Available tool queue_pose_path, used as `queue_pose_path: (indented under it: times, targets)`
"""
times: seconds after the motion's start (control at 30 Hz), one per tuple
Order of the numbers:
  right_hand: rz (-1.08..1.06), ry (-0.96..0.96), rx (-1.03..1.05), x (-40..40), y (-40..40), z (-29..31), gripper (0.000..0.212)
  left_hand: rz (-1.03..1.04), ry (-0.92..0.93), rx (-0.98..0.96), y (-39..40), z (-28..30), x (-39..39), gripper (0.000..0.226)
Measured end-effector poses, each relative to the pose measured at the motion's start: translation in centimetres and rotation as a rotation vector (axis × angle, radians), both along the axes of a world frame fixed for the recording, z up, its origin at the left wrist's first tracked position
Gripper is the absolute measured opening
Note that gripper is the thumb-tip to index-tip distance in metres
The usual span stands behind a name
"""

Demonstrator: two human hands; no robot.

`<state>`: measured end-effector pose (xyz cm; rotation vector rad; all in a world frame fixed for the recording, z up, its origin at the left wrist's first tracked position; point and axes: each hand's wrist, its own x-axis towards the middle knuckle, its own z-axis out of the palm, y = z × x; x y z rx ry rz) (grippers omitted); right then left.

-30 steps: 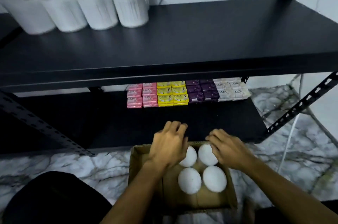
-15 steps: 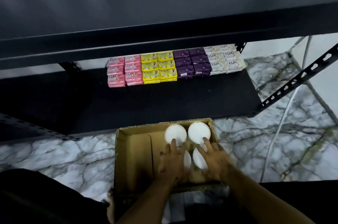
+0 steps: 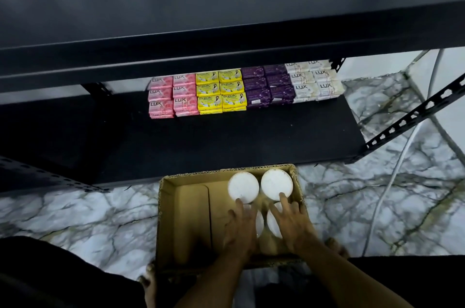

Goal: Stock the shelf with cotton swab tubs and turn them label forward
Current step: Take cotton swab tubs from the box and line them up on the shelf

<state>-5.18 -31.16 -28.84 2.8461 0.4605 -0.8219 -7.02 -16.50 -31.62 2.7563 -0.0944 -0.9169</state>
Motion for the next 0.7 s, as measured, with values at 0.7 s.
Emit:
queue_pose_path:
  times: [0.7]
  targets:
    - [0.168, -0.044, 0.185, 4.0, 3.0, 9.8, 0.095, -0.028, -0.105, 0.017, 5.9, 11.6, 2.0, 0.094]
